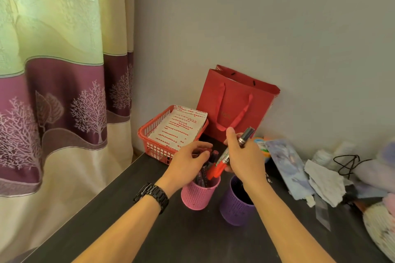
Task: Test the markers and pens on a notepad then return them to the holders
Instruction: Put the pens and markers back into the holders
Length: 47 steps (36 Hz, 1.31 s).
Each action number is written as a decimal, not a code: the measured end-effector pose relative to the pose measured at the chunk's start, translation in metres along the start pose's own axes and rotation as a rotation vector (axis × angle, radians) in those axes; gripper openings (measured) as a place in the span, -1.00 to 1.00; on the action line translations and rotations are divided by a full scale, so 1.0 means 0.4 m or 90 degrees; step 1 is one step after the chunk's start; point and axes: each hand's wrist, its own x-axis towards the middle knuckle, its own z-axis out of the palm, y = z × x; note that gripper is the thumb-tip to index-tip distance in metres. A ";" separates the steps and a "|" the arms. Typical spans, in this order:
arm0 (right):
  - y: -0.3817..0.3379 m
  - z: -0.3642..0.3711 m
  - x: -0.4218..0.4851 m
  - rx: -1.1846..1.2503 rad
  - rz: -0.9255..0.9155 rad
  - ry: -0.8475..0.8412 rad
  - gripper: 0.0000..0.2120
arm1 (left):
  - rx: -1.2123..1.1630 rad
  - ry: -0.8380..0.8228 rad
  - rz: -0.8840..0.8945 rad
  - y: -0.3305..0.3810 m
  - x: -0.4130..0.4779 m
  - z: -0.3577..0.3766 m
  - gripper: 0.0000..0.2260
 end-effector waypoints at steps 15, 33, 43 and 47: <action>0.056 0.026 -0.030 -0.122 0.010 -0.124 -0.37 | -0.020 0.005 -0.004 -0.006 -0.004 0.005 -0.81; 0.030 -0.012 -0.030 -0.259 -0.112 -0.235 -0.45 | -0.002 0.042 0.011 -0.003 -0.020 0.022 -0.77; -0.033 -0.012 0.004 -0.408 -0.047 -0.300 -0.61 | 0.062 0.052 0.043 0.009 -0.028 0.019 -0.81; -0.061 -0.031 0.006 -0.434 -0.096 -0.355 -0.65 | 0.066 0.057 0.038 0.013 -0.023 0.016 -0.83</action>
